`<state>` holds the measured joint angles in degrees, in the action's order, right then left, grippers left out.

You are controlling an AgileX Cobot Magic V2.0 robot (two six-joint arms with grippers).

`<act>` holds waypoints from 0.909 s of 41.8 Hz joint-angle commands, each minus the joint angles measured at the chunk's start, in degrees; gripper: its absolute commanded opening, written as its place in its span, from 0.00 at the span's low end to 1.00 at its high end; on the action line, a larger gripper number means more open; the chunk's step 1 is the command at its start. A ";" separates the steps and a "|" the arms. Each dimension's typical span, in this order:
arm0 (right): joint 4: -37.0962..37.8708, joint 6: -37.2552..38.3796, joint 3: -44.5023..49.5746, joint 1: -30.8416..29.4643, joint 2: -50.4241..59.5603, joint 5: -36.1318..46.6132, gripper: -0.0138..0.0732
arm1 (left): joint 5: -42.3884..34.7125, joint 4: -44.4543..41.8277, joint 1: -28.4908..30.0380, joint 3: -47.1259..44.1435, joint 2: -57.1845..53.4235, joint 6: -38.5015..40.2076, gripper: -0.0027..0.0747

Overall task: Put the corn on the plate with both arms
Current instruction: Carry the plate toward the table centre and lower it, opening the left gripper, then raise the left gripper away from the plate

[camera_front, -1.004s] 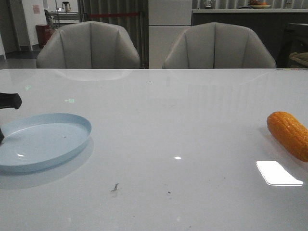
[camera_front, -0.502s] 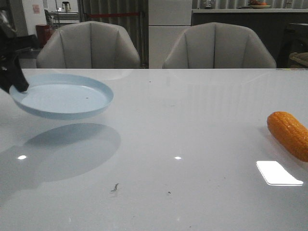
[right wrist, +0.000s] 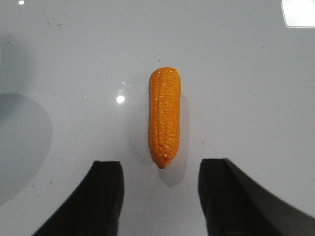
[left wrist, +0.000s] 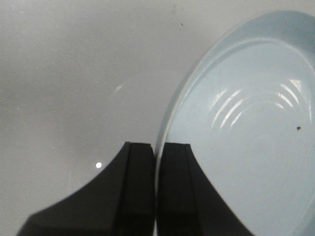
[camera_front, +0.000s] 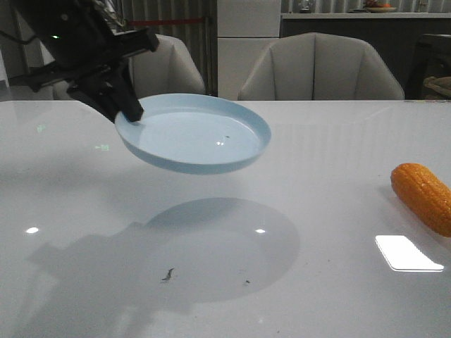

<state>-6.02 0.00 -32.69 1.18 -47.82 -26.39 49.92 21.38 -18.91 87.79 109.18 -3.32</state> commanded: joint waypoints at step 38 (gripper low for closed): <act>-0.22 0.00 -1.73 -0.22 0.19 3.88 0.69 | 4.05 -1.08 -5.30 11.44 6.76 -4.58 0.48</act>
<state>-6.02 0.00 -32.69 1.18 -47.82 -26.59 52.51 19.47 -24.55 94.16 119.43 -6.48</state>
